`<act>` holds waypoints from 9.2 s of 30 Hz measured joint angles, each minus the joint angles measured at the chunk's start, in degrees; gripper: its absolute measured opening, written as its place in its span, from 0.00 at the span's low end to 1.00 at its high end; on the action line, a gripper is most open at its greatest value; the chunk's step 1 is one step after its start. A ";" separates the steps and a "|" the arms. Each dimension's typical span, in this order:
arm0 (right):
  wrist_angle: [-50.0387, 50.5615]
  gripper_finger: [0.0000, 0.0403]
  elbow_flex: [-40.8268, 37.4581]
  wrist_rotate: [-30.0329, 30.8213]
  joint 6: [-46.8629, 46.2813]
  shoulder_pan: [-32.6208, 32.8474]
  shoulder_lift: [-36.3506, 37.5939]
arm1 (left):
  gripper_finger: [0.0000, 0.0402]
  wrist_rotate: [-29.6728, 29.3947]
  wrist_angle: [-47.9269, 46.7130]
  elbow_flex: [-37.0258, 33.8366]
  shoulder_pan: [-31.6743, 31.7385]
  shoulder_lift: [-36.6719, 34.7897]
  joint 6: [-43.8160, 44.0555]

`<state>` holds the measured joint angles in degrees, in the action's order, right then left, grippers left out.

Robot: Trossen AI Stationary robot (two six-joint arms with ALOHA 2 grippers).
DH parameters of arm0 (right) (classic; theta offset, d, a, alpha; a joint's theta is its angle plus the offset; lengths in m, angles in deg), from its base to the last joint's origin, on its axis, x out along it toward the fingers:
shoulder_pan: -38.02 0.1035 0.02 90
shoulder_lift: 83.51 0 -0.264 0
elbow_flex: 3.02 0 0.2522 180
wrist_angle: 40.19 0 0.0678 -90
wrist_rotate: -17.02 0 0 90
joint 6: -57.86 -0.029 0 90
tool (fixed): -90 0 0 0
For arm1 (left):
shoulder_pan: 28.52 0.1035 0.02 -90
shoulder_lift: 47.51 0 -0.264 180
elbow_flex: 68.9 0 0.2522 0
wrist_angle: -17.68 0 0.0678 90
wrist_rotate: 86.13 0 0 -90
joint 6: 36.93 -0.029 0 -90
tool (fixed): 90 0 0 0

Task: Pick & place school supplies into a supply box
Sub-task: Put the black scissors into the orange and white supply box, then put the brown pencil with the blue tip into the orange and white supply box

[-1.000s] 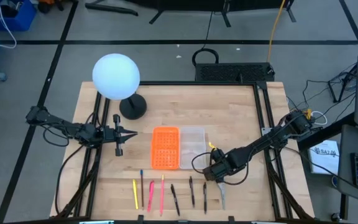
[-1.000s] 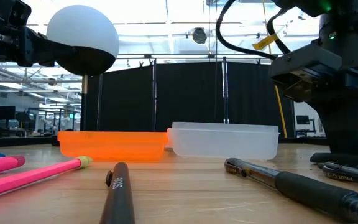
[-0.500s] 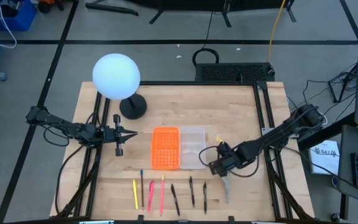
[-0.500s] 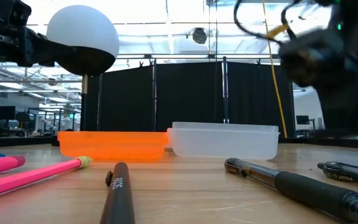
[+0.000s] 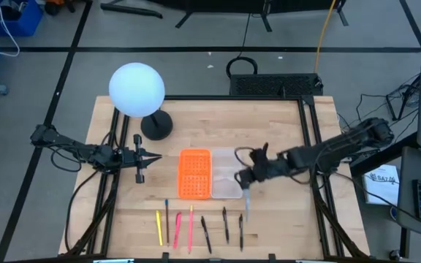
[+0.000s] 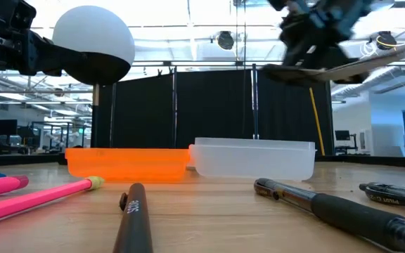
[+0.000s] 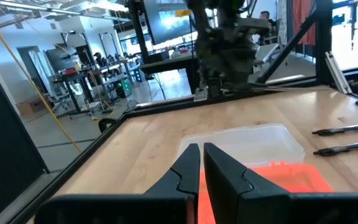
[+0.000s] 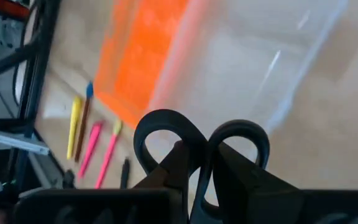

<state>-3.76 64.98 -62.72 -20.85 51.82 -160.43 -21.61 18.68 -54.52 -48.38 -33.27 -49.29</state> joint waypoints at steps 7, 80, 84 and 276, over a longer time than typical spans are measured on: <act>10.63 0.10 11.87 -8.86 11.49 -11.66 -9.69 | 0.08 -0.03 0.02 0.00 0.00 0.00 0.81; 9.18 0.01 17.33 4.43 63.54 -11.60 -5.41 | 0.08 0.04 0.37 0.00 -0.04 0.00 4.98; -7.35 0.01 5.92 5.12 67.43 -8.53 4.65 | 0.08 0.20 0.43 0.00 -0.04 0.00 2.71; -52.79 0.00 -53.40 -16.34 85.45 -6.20 51.98 | 0.40 25.99 -55.15 54.31 -11.29 83.43 116.32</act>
<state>-56.56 11.58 -79.07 64.60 45.61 -108.44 4.38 -36.46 -0.20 -59.68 50.16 67.03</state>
